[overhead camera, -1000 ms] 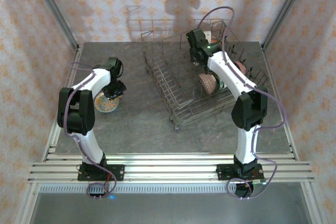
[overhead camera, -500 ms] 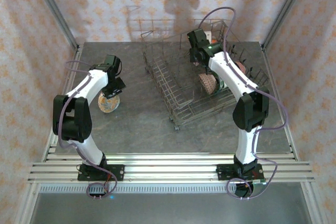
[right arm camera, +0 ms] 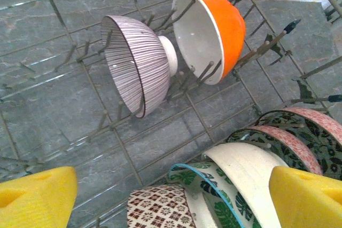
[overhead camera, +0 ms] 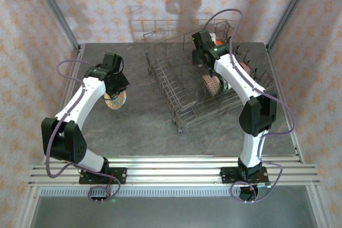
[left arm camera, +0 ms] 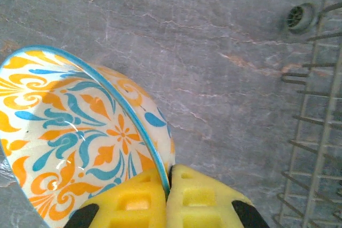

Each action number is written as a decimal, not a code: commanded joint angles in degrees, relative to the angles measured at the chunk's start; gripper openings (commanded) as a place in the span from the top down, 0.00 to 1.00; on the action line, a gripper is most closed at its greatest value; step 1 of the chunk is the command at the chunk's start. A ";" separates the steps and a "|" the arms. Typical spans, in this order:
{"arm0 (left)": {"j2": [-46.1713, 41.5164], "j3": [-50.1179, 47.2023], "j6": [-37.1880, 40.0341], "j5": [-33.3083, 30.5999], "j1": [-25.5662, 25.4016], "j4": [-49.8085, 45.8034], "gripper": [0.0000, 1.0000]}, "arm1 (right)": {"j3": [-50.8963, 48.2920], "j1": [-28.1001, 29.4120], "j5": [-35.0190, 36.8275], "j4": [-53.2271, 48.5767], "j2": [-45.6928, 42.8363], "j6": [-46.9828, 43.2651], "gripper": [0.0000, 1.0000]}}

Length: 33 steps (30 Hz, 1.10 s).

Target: Load the bowls into the dish rack

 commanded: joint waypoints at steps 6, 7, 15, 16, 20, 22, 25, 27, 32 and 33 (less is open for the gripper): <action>-3.25 10.67 -5.39 -0.06 -3.18 4.58 1.00 | 0.78 0.80 -12.61 3.68 -5.25 -1.11 0.15; -2.83 12.31 -5.50 -0.09 -3.84 4.98 1.00 | 0.66 1.13 -13.82 4.56 -5.80 -1.95 0.15; 2.23 24.70 -5.86 0.73 -7.20 7.03 1.00 | 0.83 3.33 -15.49 5.89 -8.70 -3.71 0.17; 2.83 25.96 -5.98 0.73 -7.52 7.15 1.00 | 0.30 3.63 -15.77 6.43 -9.44 -3.66 0.17; 5.55 31.13 -7.48 0.58 -9.32 9.12 1.00 | -2.96 5.08 -16.69 9.78 -12.64 -4.20 0.18; 6.29 32.29 -8.96 -0.29 -10.41 11.45 1.00 | -4.42 5.63 -16.76 11.39 -13.97 -4.65 0.18; 7.93 34.74 -10.99 -0.72 -11.80 13.90 1.00 | -7.00 5.95 -17.14 13.97 -16.13 -4.91 0.19; 9.20 37.38 -11.45 -1.11 -12.82 14.08 1.00 | -8.83 6.12 -17.54 15.77 -17.52 -5.30 0.19; 11.46 40.70 -13.05 -1.64 -14.93 15.17 1.00 | -14.17 6.53 -19.26 21.42 -21.03 -5.96 0.20; 11.65 40.74 -13.67 -1.41 -15.16 15.56 1.00 | -15.31 6.52 -19.56 22.81 -21.78 -6.15 0.20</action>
